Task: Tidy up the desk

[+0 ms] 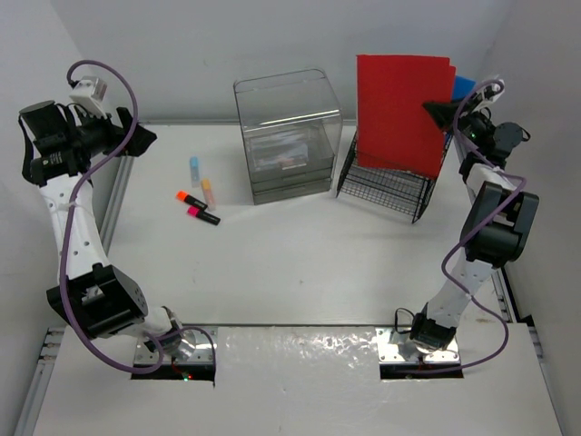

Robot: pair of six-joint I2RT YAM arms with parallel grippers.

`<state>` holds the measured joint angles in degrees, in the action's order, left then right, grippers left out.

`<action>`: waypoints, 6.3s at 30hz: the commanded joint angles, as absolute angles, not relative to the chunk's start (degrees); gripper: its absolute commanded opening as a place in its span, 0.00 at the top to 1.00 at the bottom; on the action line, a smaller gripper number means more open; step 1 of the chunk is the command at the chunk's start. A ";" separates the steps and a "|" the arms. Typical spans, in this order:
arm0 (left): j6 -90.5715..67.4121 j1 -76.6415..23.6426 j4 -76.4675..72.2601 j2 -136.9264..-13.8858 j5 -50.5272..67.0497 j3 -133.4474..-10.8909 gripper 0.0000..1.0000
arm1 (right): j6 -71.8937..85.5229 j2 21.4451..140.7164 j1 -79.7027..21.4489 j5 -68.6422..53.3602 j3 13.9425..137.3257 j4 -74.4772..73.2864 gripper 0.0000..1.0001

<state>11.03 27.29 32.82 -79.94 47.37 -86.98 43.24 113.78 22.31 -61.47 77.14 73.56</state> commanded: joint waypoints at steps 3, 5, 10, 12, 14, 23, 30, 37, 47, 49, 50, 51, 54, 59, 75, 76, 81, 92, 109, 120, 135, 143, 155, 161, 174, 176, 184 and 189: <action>10.02 26.19 30.32 -79.63 46.76 -88.51 0.20 | 37.44 114.26 21.27 -60.12 73.67 97.12 0.95; 9.76 26.10 29.97 -79.63 46.58 -88.59 0.20 | 36.39 114.52 21.27 -59.77 72.34 97.12 0.94; 9.49 25.49 29.62 -79.63 46.49 -88.59 0.20 | 35.77 115.58 21.27 -58.97 70.58 97.03 0.94; 9.49 25.49 29.53 -79.63 46.41 -88.42 0.20 | 34.90 115.66 21.27 -58.19 69.70 96.94 0.97; 9.58 25.31 29.53 -79.72 46.23 -88.50 0.20 | 35.33 115.75 21.27 -56.61 70.22 96.94 0.99; 10.28 25.22 29.71 -79.28 46.41 -87.54 0.20 | 38.41 111.19 21.18 -52.21 72.86 96.86 1.00; 10.90 25.14 29.62 -79.28 46.05 -88.07 0.20 | 37.35 108.37 21.18 -47.11 71.89 96.86 1.00; 10.72 25.14 29.18 -79.45 45.70 -88.50 0.20 | 36.74 107.66 20.92 -44.47 72.77 96.86 1.00; 10.63 25.14 29.18 -79.45 45.62 -88.59 0.20 | 31.56 110.56 18.90 -44.12 70.14 96.86 1.00; 10.72 25.14 29.27 -79.45 45.53 -88.68 0.20 | 30.24 110.83 18.55 -44.12 69.53 96.86 1.00; 10.81 25.14 29.27 -79.45 45.61 -88.59 0.20 | 29.80 110.83 18.37 -44.30 68.91 96.86 1.00; 10.81 25.14 29.27 -79.45 45.53 -88.59 0.20 | 29.10 110.92 18.28 -44.47 68.56 96.86 1.00; 10.81 25.14 29.18 -79.45 45.70 -88.42 0.20 | 28.30 111.01 17.93 -44.30 66.80 96.86 1.00; 11.07 25.05 29.35 -79.37 45.62 -88.33 0.20 | 27.25 110.66 17.75 -44.03 63.90 96.86 1.00; 12.57 25.14 29.53 -79.19 46.41 -86.66 0.20 | 39.99 108.55 18.54 -46.06 67.06 97.03 0.22; 12.66 25.14 29.53 -79.19 46.49 -86.57 0.20 | 39.73 108.54 18.54 -45.88 66.71 97.03 0.22; 13.18 25.14 29.62 -79.19 46.50 -86.31 0.20 | 41.13 108.63 18.90 -42.64 65.74 97.03 0.21; 14.24 25.22 30.15 -79.10 46.05 -85.61 0.20 | 39.55 103.89 20.56 -31.82 59.59 96.94 0.62; 15.64 25.22 31.20 -78.93 45.70 -85.43 0.20 | 29.98 93.11 21.53 -25.50 49.05 90.98 0.13; 16.08 22.16 31.20 -79.19 39.04 -86.48 0.20 | 6.18 72.61 11.09 6.23 47.11 38.16 0.01; 19.78 16.08 32.79 -82.97 32.96 -83.33 0.21 | -9.70 72.04 -20.82 -17.39 43.59 23.89 0.02; 19.07 16.08 28.48 -83.76 32.96 -77.00 0.23 | 45.74 90.33 -21.18 -15.47 45.26 45.50 0.80; 20.39 16.08 25.58 -85.08 31.64 -73.04 0.24 | 57.30 102.11 -25.05 -7.64 47.90 50.27 0.57; 20.92 16.17 26.19 -85.52 31.47 -72.95 0.25 | 63.02 106.34 -25.14 -7.37 47.63 54.50 0.62; 20.74 16.08 26.02 -85.52 31.99 -72.86 0.26 | 65.65 111.61 -25.14 -7.29 51.94 55.72 0.64; 20.92 16.08 26.54 -85.34 31.73 -72.95 0.26 | 66.09 112.06 -25.14 -7.64 52.47 55.72 0.64; 21.53 16.08 26.98 -85.25 31.29 -73.21 0.26 | 65.21 111.45 -25.14 -6.16 51.77 55.02 0.64; 21.53 16.08 26.98 -85.25 31.29 -73.21 0.26 | 65.92 113.38 -25.14 -6.32 52.99 56.16 0.65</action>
